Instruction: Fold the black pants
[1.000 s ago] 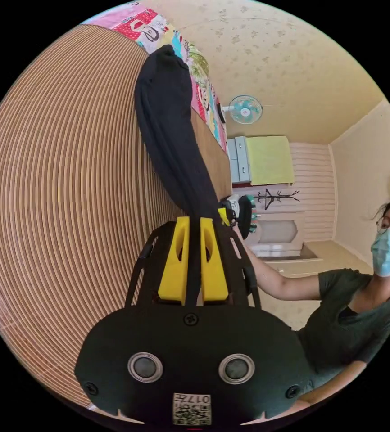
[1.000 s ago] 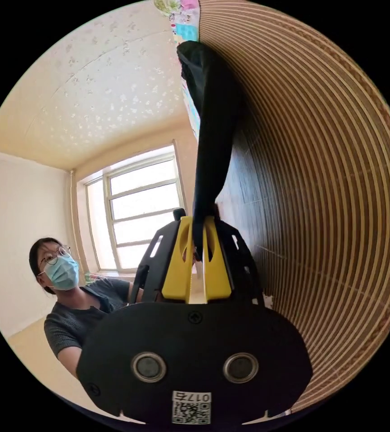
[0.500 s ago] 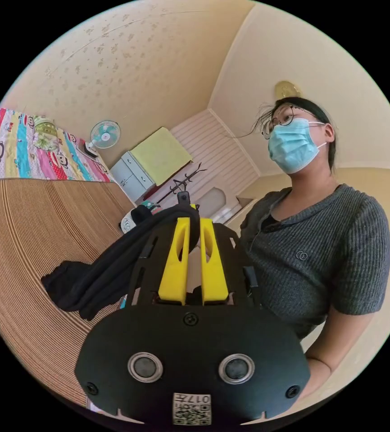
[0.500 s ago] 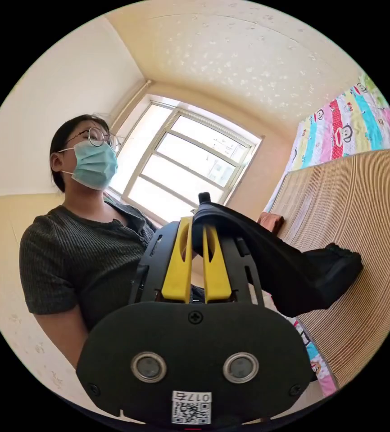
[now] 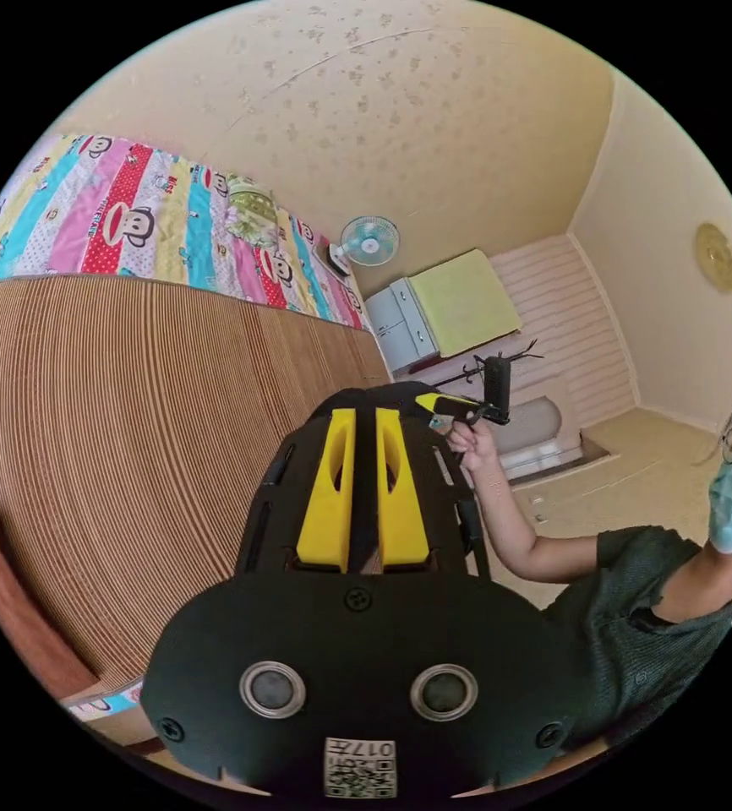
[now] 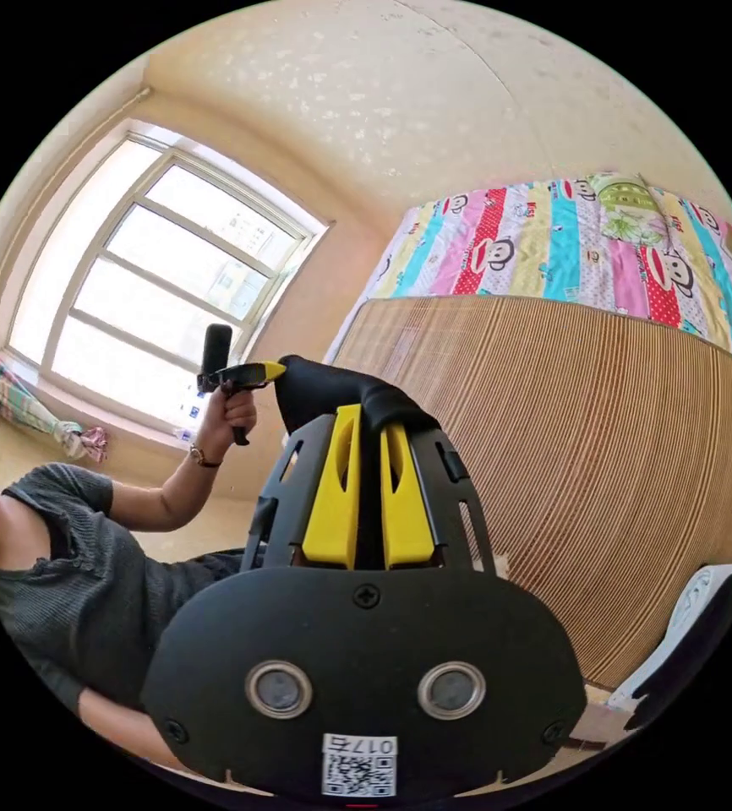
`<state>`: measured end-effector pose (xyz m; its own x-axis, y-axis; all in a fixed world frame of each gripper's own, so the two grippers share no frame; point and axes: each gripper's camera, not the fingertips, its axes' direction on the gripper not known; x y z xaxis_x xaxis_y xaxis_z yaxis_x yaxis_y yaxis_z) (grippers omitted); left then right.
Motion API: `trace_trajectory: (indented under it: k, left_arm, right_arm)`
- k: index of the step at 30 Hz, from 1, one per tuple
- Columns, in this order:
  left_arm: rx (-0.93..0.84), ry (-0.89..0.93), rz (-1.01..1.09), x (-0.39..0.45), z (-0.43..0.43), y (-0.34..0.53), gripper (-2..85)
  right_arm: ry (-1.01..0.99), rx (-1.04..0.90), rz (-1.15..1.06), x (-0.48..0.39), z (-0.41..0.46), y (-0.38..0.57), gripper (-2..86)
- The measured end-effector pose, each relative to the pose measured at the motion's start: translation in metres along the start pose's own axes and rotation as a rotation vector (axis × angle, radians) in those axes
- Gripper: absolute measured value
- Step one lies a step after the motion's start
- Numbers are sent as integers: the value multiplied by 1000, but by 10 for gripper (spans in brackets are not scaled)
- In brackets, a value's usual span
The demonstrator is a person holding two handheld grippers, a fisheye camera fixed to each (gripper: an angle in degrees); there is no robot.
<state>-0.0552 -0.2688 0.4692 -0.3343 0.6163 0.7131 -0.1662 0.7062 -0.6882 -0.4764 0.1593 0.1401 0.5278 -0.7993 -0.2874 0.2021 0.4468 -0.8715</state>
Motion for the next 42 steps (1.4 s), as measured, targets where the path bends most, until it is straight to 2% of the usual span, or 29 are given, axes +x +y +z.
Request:
trace_trajectory:
  k: [2,5,9,13,14,17,19,21,24,27,30,34,35,38,42]
  left_arm:
    - [-75,-169,17,-31,38,-14,48]
    - [-165,-234,-40,-79,80,-4,49]
    - [-221,-148,-153,-132,119,52,47]
    - [-397,-90,-326,-184,178,145,33]
    - [-463,-94,-386,-198,195,170,19]
    - [-586,-5,-479,-227,226,204,74]
    - [-564,-7,-490,-241,228,203,102]
    - [-498,-20,-470,-256,225,189,127]
    - [-406,-83,-436,-290,222,156,162]
    - [-358,-121,-438,-333,234,128,182]
    - [-330,-65,-444,-372,255,111,191]
    - [-322,-62,-402,-397,282,104,183]
    - [-305,-92,-392,-400,284,107,174]
    - [-249,-124,-416,-407,283,118,161]
    - [-300,-140,-444,-415,293,135,120]
  right_arm:
    - [94,-40,11,13,34,-12,3]
    - [183,-109,84,29,82,-9,4]
    - [128,-112,195,46,123,67,9]
    - [69,-184,400,68,162,162,17]
    - [87,-215,490,76,172,190,20]
    - [216,-298,724,99,179,238,30]
    - [235,-263,792,106,165,241,41]
    - [135,-119,762,109,138,223,70]
    - [33,-38,711,121,120,186,124]
    - [-11,-72,669,145,130,154,163]
    - [-37,-166,623,171,154,137,204]
    - [-132,-249,619,197,181,138,204]
    - [-171,-219,581,198,182,139,194]
    - [-375,-200,590,199,195,150,177]
    - [-413,-185,640,180,189,170,139]
